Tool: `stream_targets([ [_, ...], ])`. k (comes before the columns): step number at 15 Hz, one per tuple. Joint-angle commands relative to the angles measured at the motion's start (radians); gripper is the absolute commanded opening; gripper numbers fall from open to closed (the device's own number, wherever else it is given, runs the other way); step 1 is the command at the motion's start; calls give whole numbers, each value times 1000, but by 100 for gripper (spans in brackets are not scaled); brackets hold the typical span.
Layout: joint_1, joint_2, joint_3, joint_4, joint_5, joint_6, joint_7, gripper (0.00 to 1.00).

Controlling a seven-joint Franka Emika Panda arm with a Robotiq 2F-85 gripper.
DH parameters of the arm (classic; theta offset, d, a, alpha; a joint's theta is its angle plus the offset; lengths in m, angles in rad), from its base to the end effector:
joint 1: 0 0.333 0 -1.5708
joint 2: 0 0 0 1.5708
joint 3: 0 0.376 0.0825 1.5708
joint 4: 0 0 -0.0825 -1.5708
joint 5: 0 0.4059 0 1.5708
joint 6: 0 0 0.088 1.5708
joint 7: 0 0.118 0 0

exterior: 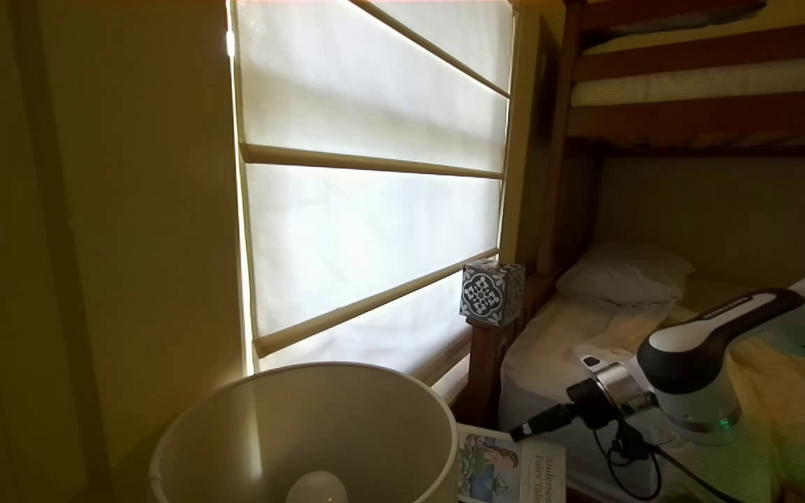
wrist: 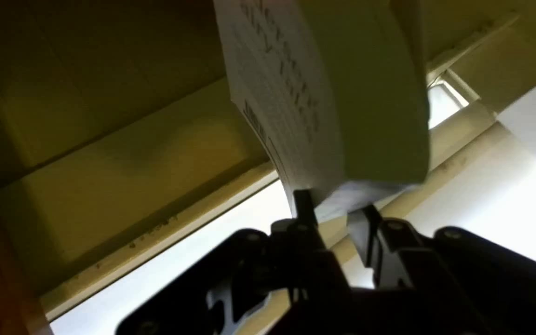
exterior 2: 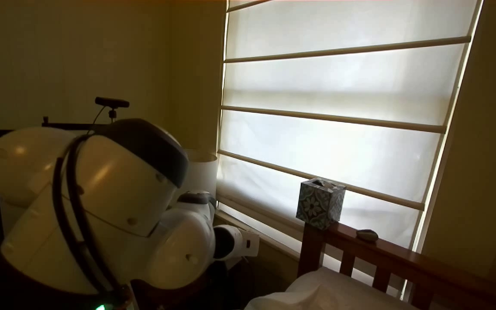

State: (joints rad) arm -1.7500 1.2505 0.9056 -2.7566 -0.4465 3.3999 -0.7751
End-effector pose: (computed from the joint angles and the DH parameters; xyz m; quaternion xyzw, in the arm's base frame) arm 0.3619 -0.1258 0.1064 -0.8689 -0.0122 -0.3701 0.3284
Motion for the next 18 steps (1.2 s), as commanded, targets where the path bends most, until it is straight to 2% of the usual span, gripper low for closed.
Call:
stream_targets([
  [1, -4, 96, -9, 0, -95, 122, 66, 6],
  [3, 3, 136, -31, 0, -156, 187, 82, 6],
  [6, 46, 163, -100, 0, -299, 307, 150, 6],
  [9, 155, 129, -173, 1, -353, 454, 198, 6],
  [11, 303, 83, -200, 0, -259, 619, 177, 6],
  [12, 347, 91, -197, 1, -212, 694, 137, 6],
  [15, 548, 113, -152, 3, -47, 947, 48, 6],
  [16, 393, 200, -55, 3, 29, 829, -124, 6],
  [17, 442, 187, -11, 4, 122, 849, -155, 6],
  [18, 424, 189, 50, 6, 215, 833, -219, 6],
])
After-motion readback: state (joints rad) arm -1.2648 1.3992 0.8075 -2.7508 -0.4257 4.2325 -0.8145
